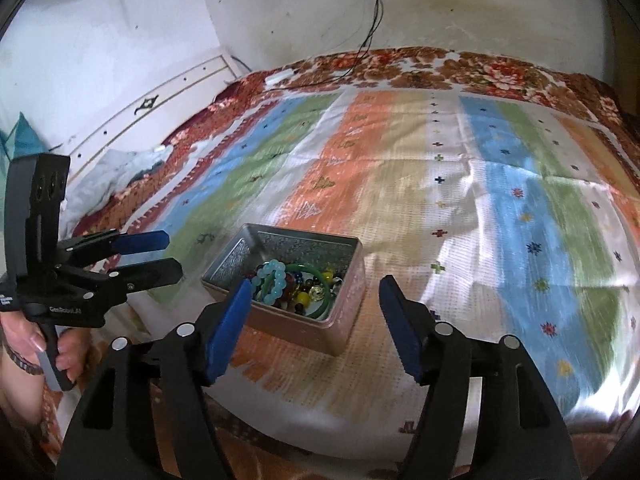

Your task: Organize jewelry

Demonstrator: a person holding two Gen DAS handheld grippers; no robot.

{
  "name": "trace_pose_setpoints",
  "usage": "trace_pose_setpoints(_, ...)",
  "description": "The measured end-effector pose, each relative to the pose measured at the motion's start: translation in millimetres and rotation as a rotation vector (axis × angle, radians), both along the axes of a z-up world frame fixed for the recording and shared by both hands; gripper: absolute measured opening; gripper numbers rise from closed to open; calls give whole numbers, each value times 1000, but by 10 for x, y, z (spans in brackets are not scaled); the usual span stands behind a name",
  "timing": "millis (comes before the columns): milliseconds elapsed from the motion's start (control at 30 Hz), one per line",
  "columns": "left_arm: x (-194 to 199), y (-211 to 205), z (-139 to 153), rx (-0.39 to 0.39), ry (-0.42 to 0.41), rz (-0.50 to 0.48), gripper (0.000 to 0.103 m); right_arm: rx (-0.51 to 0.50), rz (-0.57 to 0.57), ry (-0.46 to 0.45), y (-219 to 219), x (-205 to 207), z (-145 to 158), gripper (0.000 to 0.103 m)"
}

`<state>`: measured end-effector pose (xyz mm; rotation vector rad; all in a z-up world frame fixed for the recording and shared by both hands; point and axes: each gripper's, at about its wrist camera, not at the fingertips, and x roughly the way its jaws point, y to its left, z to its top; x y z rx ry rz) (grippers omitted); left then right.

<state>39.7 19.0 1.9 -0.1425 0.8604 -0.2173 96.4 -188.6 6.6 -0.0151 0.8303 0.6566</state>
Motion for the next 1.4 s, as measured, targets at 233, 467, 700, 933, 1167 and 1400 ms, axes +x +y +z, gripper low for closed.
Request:
trace_pose_setpoints(233,-131,-55,23,25,-44,3,88,-1,-18,-36,-74,-172,31,83)
trace_pose_setpoints(467,-263,-141,53,85,-102,3,97,-20,-70,-90,-163,-321,70,96)
trace_pose_setpoints(700,-367,-134,52,135,-142,66,97,-33,-92,-114,-203,-406,68,96)
trace_pose_setpoints(933,-424,-85,79,102,-169,76,97,-39,-94,-117,-201,-434,45,96)
trace_pose_setpoints(1167,-434,-104,78,118,-182,83,97,-41,-96,-100,-184,-420,7,96)
trace_pose_setpoints(1400,-436,-109,78,117,-183,83,97,-46,-92,-97,-170,-398,-3,96)
